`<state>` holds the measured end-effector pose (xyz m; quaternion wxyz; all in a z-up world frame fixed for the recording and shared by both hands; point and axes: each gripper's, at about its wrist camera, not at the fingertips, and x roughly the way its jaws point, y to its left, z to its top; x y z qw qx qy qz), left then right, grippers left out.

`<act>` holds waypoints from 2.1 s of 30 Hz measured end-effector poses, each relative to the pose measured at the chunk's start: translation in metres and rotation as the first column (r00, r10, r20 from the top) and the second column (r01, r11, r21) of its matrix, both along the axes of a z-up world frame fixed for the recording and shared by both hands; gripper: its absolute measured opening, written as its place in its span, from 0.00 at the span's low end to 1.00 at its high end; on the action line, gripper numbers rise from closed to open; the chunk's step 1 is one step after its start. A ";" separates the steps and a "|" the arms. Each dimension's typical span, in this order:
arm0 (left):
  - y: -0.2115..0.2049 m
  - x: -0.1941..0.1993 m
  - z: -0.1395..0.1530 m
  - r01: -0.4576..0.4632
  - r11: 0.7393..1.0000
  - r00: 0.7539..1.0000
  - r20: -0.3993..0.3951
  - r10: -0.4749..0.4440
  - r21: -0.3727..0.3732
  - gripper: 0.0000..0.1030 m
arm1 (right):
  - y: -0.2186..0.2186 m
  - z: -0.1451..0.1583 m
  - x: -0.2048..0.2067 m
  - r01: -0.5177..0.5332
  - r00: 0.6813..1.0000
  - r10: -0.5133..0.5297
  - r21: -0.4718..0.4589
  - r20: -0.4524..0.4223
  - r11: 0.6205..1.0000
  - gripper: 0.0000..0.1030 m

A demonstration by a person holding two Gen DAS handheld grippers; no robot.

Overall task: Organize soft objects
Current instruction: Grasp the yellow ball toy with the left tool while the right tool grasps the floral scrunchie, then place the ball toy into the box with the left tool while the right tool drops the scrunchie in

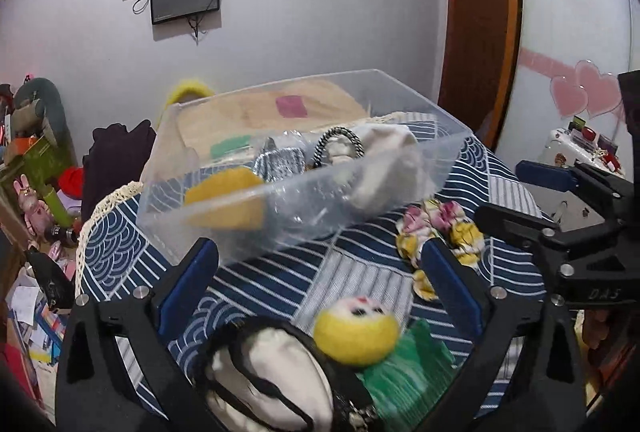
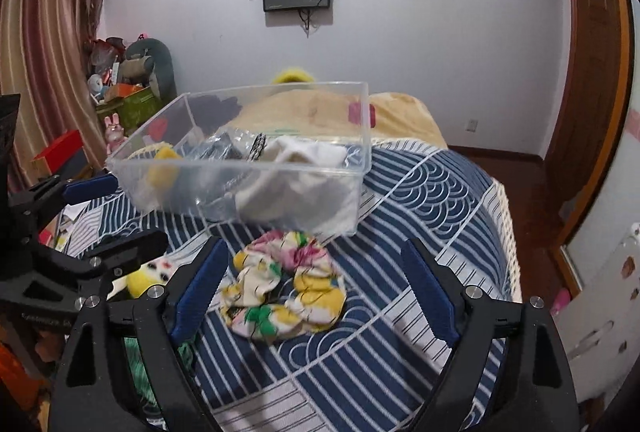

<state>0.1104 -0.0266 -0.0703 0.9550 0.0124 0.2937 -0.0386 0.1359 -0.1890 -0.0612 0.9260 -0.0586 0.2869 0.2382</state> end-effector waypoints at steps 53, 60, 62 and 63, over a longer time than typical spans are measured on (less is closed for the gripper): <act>0.076 0.032 0.076 -0.071 0.986 0.982 0.165 0.096 -0.148 0.44 | 0.026 0.059 0.010 -0.079 0.986 0.060 0.124 0.154 0.989 0.12; 0.090 0.080 0.048 -0.124 0.984 0.990 0.055 0.132 -0.131 0.44 | 0.056 0.032 0.048 -0.074 0.996 0.070 0.075 0.055 0.994 0.12; 0.091 0.090 0.039 -0.124 0.984 0.991 0.026 0.129 -0.129 0.44 | 0.061 0.023 0.056 -0.064 0.998 0.063 0.057 0.027 0.996 0.12; 0.090 0.093 0.035 -0.123 0.984 0.992 0.014 0.126 -0.126 0.44 | 0.063 0.017 0.060 -0.059 0.998 0.058 0.046 0.013 0.997 0.12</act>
